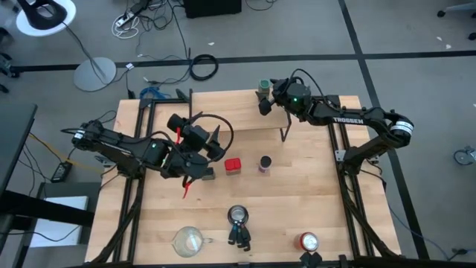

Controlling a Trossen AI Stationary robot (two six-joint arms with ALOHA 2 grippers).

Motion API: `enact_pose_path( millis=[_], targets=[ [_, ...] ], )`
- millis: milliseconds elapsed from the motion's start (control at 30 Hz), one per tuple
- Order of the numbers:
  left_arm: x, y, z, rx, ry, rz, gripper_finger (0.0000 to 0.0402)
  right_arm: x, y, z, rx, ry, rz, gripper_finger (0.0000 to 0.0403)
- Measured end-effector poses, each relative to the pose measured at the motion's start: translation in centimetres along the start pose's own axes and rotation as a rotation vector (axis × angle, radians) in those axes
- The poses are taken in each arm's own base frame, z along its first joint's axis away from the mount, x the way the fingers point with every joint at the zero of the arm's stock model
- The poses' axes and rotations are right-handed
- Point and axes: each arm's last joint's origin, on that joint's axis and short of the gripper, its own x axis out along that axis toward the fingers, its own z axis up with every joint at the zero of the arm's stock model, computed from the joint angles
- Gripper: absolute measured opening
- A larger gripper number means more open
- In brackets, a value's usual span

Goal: Shelf spices
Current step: Remove the green seasoning bottle from the shelf

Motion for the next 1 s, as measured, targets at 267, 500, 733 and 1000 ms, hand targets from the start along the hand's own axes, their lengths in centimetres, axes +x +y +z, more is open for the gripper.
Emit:
enact_pose_path(
  millis=[267,500,733,1000],
  targets=[
    [-0.11,-0.04,0.0,-0.004,-0.001,-0.004,0.0325,-0.01,0.03,0.03,-0.006,-0.003,0.001,0.0384],
    [-0.18,-0.07,0.03,-0.012,-0.003,-0.007,0.0325,-0.08,0.29,0.0,-0.003,0.0,0.024,0.0343],
    [-0.18,-0.07,0.03,-0.027,-0.003,-0.007,0.0325,-0.22,0.71,-0.02,-0.005,-0.001,0.039,0.0301],
    [-0.18,-0.07,0.03,-0.03,-0.003,-0.007,0.0325,-0.24,0.76,-0.03,-0.005,0.0,0.041,0.0291]
  ],
)
